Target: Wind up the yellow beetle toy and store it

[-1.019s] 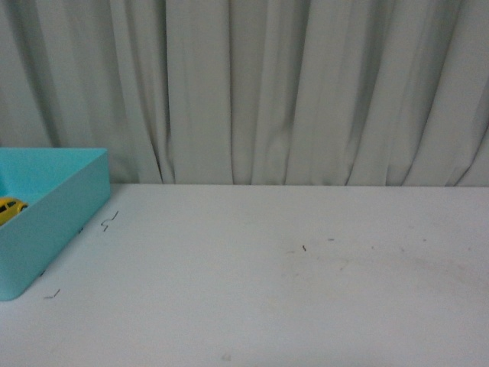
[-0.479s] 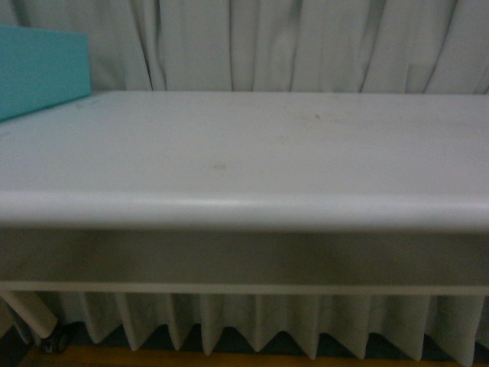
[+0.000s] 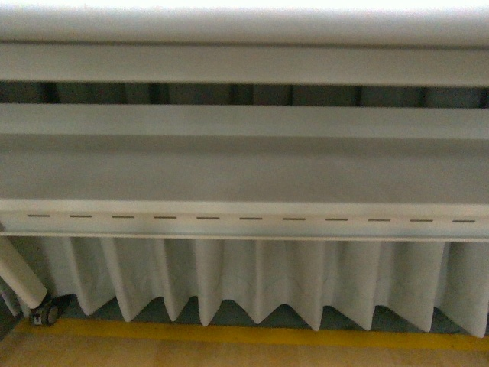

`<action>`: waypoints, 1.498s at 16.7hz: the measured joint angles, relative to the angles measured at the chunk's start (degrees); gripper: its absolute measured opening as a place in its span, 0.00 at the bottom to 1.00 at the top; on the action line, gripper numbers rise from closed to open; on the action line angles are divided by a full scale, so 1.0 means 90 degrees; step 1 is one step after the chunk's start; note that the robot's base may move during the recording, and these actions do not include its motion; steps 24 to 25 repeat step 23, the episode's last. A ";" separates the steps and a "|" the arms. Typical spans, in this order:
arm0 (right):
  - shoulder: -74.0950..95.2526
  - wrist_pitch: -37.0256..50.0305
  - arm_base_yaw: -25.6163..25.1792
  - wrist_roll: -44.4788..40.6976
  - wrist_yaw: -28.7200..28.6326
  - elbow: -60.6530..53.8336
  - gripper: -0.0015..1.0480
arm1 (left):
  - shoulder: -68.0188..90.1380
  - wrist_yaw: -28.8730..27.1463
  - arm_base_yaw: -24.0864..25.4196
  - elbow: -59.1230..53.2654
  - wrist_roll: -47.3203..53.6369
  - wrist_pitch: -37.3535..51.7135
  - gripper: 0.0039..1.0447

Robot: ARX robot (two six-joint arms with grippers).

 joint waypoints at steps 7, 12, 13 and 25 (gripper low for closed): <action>0.0000 -0.0007 0.0000 0.0002 0.0000 0.0000 0.94 | 0.0000 0.0002 0.0000 0.0000 0.0002 -0.0007 0.94; 0.0000 -0.0005 0.0000 0.0002 0.0000 0.0000 0.94 | 0.0000 0.0002 0.0000 0.0000 0.0002 0.0000 0.94; 0.0000 -0.0002 0.0000 0.0002 0.0000 0.0000 0.94 | 0.0000 0.0002 0.0000 0.0000 0.0002 0.0002 0.94; 0.0000 -0.0005 0.0000 0.0002 0.0000 0.0000 0.94 | 0.0000 0.0002 0.0000 0.0000 0.0002 0.0002 0.94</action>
